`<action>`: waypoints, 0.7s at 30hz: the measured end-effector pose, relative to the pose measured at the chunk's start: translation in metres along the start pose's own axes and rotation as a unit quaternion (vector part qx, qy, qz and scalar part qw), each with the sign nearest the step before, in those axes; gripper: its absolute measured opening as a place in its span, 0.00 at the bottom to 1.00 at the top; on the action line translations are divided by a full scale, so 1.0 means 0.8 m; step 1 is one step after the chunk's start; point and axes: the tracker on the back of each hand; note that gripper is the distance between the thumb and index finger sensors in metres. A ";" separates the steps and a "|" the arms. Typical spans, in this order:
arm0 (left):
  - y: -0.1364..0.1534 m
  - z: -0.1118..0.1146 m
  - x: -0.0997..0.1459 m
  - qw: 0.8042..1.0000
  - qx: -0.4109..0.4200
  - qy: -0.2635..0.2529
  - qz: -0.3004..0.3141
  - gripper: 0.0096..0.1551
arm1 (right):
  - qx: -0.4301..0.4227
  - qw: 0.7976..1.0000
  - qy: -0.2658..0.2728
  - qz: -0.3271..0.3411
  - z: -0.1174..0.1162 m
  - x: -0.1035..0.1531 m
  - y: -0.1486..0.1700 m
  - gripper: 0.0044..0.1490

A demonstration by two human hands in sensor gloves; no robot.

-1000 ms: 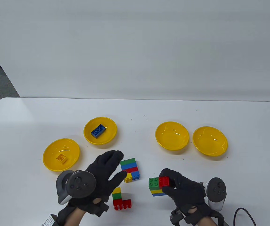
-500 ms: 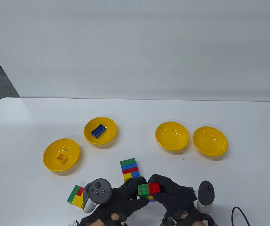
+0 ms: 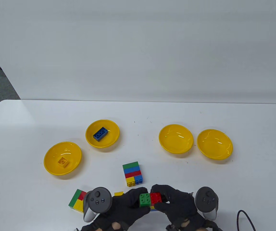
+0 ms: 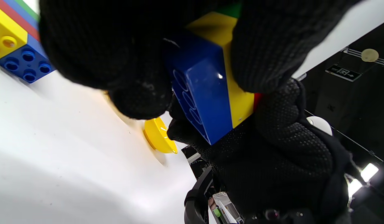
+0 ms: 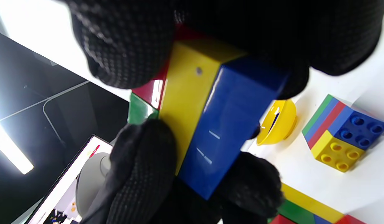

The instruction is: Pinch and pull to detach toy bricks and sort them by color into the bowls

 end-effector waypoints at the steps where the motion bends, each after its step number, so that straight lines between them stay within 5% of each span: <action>1: 0.001 0.000 0.000 1.000 -0.001 0.000 0.004 0.39 | 0.008 1.000 0.009 0.003 0.000 0.000 -0.002 0.38; 16: 0.005 0.003 -0.004 0.999 0.006 0.033 0.013 0.39 | -0.010 0.996 0.045 -0.076 0.000 -0.003 0.015 0.38; 18: -0.001 0.002 -0.002 0.999 -0.035 0.032 0.024 0.38 | -0.101 0.987 0.044 -0.118 0.001 -0.005 0.032 0.39; 21: -0.003 -0.001 -0.002 1.000 -0.024 0.019 0.006 0.39 | -0.128 0.984 -0.004 -0.123 0.003 -0.011 0.034 0.38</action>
Point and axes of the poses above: the tracker on the back of each hand, its own y axis roughly to the little-finger side, its own x axis roughly from the fingertips to the wrist, z = x × y, and after that the axes turned 1 degree about -z, right-handed
